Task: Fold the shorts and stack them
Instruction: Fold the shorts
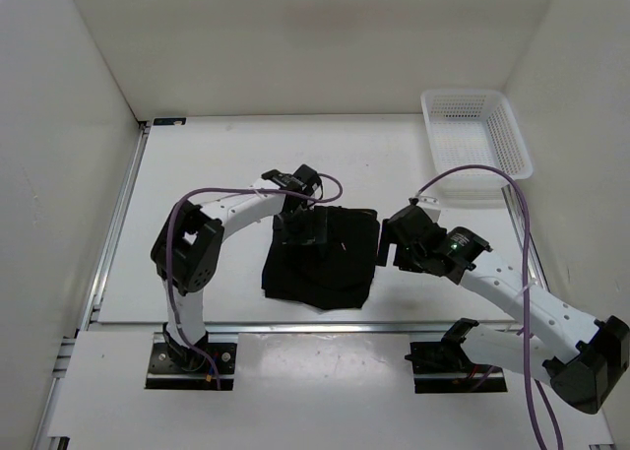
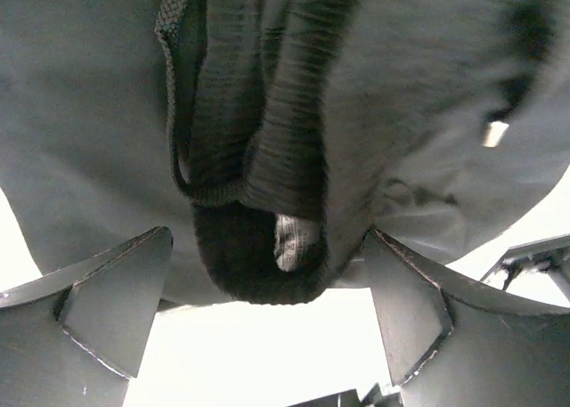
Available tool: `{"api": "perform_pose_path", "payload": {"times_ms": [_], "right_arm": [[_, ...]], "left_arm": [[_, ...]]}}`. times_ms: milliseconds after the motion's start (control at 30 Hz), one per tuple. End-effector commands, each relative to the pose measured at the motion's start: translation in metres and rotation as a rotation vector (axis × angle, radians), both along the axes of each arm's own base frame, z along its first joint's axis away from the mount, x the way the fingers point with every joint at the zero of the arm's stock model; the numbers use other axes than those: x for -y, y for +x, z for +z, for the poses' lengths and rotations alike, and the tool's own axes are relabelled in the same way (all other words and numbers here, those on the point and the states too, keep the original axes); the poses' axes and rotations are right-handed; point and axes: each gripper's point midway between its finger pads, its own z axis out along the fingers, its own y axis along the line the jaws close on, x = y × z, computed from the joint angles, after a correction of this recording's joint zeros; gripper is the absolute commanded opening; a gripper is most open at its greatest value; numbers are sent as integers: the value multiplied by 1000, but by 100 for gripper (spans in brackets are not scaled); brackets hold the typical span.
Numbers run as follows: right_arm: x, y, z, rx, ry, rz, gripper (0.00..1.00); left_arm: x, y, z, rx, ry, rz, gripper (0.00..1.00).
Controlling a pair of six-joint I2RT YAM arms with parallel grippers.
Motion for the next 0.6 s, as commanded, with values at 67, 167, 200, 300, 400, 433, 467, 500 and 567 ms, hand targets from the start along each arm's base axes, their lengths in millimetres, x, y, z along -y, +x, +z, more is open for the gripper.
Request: {"api": "perform_pose_path", "payload": {"times_ms": [67, 167, 200, 300, 400, 433, 467, 500, 567], "right_arm": [[7, 2, 13, 27, -19, -31, 99], [9, 3, 13, 33, -25, -36, 99], [9, 3, 13, 33, -25, -36, 99], [8, 3, 13, 32, -20, -43, 99], [8, 3, 13, 32, -20, -43, 99], [8, 3, 13, 32, -20, -43, 99], [8, 3, 13, 32, -20, -43, 99], [8, 3, 13, 32, -20, -43, 99], [8, 3, 13, 32, -20, -43, 99]], "left_arm": [[20, -3, -14, -83, -147, -68, 100], [25, -3, -16, -108, -181, -74, 100], [25, 1, -18, -114, -193, -66, 100], [30, -2, -16, -145, -243, -77, 96], [29, 2, -16, -150, -256, -76, 89], [27, 5, -13, -141, -262, -68, 86], [27, 5, -13, -141, -262, -68, 83], [23, 12, -5, -103, -259, -58, 80], [22, 14, 1, -80, -260, -58, 77]]}}
